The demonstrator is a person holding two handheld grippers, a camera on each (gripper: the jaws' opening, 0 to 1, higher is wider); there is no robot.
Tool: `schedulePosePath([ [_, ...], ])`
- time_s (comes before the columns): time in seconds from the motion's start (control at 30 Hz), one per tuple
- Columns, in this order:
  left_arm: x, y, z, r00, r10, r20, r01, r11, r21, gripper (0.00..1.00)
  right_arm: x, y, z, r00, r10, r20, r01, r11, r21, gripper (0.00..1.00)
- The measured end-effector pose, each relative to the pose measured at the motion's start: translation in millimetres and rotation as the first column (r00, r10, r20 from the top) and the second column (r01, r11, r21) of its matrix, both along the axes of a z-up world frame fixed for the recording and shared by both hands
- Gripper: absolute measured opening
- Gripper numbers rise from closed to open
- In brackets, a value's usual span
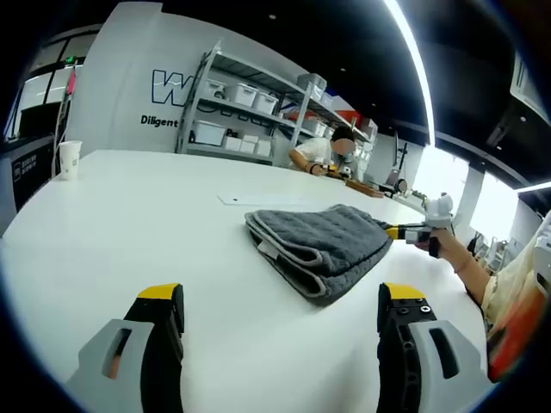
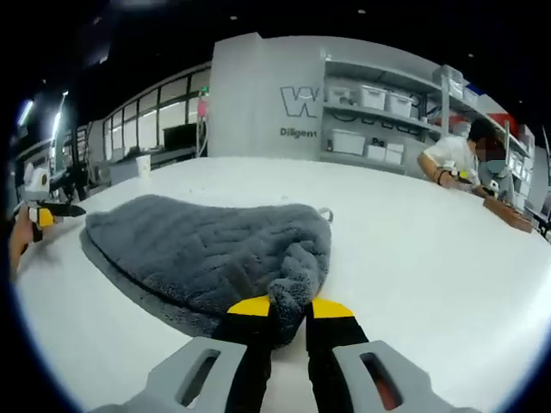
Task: Open the folded towel by lifting each exposed corner and separating the folded layers until the towel lies flat within the target outline without major curled edges
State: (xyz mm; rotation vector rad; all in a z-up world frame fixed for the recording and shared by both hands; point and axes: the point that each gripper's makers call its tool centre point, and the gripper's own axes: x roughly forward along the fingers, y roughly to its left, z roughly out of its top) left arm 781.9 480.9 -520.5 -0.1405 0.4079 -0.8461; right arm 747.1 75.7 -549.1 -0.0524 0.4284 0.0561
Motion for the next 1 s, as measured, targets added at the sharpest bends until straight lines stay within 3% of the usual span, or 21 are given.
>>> schedulePosePath([
  [0.13,-1.5,-1.1,0.3,1.000,-0.003,0.002,0.003,1.000,0.003,0.91,-0.4,0.1,0.6,1.000,-0.004,0.013,0.004,1.000,0.016,0.11],
  [0.37,-2.5,-1.6,1.4,1.000,-0.004,0.005,0.004,1.000,0.001,0.91,-2.7,-16.9,5.3,0.998,-0.069,0.002,0.069,0.997,-0.026,0.38],
  [0.53,-3.7,-2.3,3.0,1.000,-0.006,0.008,0.006,1.000,-0.001,0.91,-5.7,-24.8,9.3,0.996,-0.093,-0.012,0.093,0.995,-0.028,0.49],
  [0.77,-4.5,-2.9,6.1,1.000,-0.009,0.015,0.009,1.000,-0.006,0.91,-14.7,-36.5,23.1,0.991,-0.134,-0.015,0.132,0.989,-0.072,0.84],
  [1.0,-4.3,-2.6,7.9,1.000,-0.010,0.019,0.010,1.000,-0.009,0.91,-22.7,-28.6,40.5,0.995,-0.099,-0.001,0.098,0.989,-0.114,0.99],
])
